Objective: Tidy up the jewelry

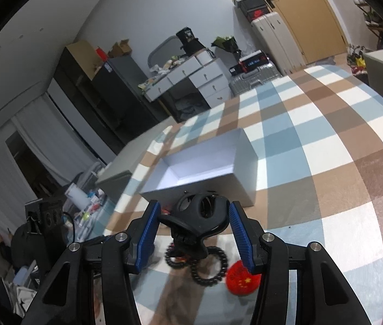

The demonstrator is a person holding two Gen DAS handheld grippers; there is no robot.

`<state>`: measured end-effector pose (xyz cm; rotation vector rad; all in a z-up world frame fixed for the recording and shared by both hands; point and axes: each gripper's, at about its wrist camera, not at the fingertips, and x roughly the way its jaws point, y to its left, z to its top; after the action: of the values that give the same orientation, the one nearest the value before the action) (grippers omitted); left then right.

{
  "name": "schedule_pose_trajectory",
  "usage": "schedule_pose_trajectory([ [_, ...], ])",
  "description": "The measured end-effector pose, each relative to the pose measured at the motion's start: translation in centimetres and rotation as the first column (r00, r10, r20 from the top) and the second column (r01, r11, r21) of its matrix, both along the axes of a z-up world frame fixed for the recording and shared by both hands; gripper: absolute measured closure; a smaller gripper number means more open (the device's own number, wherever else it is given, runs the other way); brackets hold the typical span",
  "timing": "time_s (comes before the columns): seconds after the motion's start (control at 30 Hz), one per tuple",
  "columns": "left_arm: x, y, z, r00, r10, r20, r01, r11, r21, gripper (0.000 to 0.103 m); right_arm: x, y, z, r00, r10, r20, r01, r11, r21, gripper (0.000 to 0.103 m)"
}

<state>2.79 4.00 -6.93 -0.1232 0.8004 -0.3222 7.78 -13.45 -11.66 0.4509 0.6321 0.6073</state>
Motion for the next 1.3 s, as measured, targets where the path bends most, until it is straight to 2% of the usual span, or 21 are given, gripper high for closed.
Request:
schedule_pose_trajectory([
  [0.13, -0.3, 0.4, 1.6, 0.999, 0.025, 0.035, -0.025, 1.000, -0.010, 0.063, -1.1, 0.3, 1.5, 0.999, 0.009, 0.040, -0.010, 1.000, 0.008, 0.052],
  [0.23, -0.4, 0.2, 2.7, 0.996, 0.052, 0.076, -0.054, 0.998, 0.022, 0.063, -1.6, 0.8, 2.8, 0.997, 0.018, 0.073, -0.018, 1.000, -0.002, 0.052],
  [0.43, 0.6, 0.1, 4.1, 0.992, 0.055, 0.110, -0.057, 0.998, 0.018, 0.063, -1.0, 1.7, 5.3, 0.990, 0.055, 0.127, -0.049, 0.998, -0.046, 0.052],
  [0.6, 2.6, 0.1, 4.8, 0.990, 0.034, 0.134, -0.038, 0.999, 0.027, 0.063, 1.4, 1.9, 6.2, 0.989, 0.108, 0.098, -0.111, 0.994, 0.023, 0.052],
  [0.7, 3.8, 0.0, 4.9, 0.990, 0.025, 0.137, -0.029, 0.999, 0.027, 0.063, 3.2, 2.2, 6.4, 0.988, 0.117, 0.097, -0.120, 0.992, 0.029, 0.052],
  [1.07, 8.7, -0.5, 3.3, 0.997, -0.014, 0.075, 0.014, 1.000, -0.001, 0.063, 10.1, 4.2, 4.2, 0.988, 0.151, 0.009, -0.151, 0.988, -0.035, 0.052],
  [1.3, 10.4, -0.9, 1.6, 0.999, -0.039, 0.009, 0.039, 0.999, -0.018, 0.063, 12.4, 5.2, 1.9, 0.981, 0.182, -0.069, -0.186, 0.981, -0.049, 0.052],
])
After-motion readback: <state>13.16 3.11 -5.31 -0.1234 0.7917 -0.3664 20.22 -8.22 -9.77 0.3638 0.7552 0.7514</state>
